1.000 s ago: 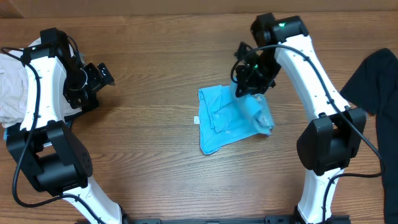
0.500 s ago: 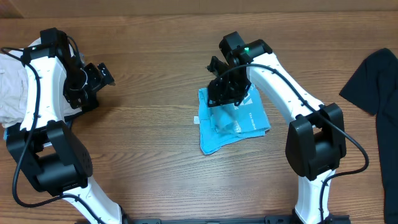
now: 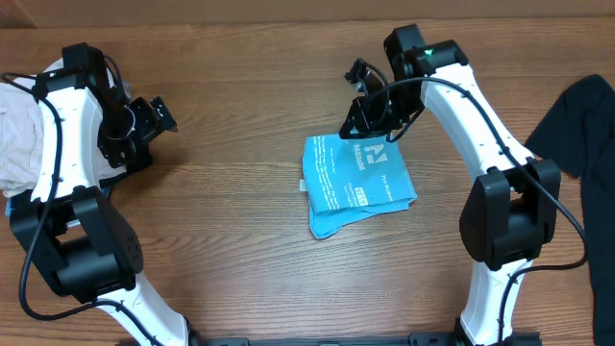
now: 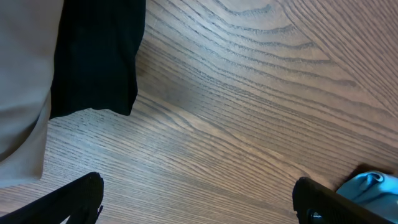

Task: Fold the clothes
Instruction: 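Fold the bundle leftward into a square with the right gripper, then press the square bundle flat and retract the right gripper rightward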

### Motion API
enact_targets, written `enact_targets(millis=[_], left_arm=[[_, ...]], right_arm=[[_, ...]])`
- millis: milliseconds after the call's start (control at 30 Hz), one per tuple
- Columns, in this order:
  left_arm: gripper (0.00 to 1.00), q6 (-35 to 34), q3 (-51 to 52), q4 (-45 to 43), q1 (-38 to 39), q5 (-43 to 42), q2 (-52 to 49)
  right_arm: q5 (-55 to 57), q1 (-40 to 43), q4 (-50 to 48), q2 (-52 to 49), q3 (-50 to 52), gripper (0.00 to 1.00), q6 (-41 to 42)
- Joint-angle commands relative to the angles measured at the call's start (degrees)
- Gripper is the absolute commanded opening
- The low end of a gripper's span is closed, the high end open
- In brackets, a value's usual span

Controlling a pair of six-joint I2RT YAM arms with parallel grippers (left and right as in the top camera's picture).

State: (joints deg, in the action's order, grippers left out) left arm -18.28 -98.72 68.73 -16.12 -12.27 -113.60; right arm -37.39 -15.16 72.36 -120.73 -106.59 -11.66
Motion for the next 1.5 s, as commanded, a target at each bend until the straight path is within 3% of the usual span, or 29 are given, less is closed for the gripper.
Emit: enact_targets(millis=[0, 300, 567, 667, 800, 1067, 1333, 1467], left_arm=[[1.00, 0.07, -0.15, -0.07, 0.02, -0.68, -0.50], [1.00, 0.07, -0.15, -0.07, 0.02, -0.68, -0.50], [1.00, 0.07, -0.15, -0.07, 0.02, -0.68, -0.50], [1.00, 0.07, -0.15, -0.07, 0.02, -0.68, -0.50], [1.00, 0.07, -0.15, -0.04, 0.02, -0.68, -0.50], [1.00, 0.07, -0.15, -0.07, 0.02, -0.68, -0.50], [1.00, 0.07, -0.15, -0.07, 0.02, -0.68, -0.50], [1.00, 0.07, -0.15, -0.07, 0.02, -0.68, -0.50]], right_arm=[[-0.02, -2.12, -3.17, 0.66, 2.91, 0.09, -0.33], [11.04, -3.74, -22.16, 0.15, 13.03, 0.10, 2.71], [11.23, -3.91, -33.00, 0.15, 13.75, 0.13, 6.40], [9.29, -3.48, -33.00, 0.68, 12.48, 0.10, 6.71], [-2.51, 0.07, -26.91, 5.84, 7.91, 0.11, 7.26], [-1.31, 0.74, -17.79, 4.72, 8.00, 0.11, 6.99], [-1.29, -5.20, -26.43, -9.51, 8.00, 0.10, 11.47], [-2.10, -3.91, -30.34, -10.58, 7.61, 0.06, 11.74]])
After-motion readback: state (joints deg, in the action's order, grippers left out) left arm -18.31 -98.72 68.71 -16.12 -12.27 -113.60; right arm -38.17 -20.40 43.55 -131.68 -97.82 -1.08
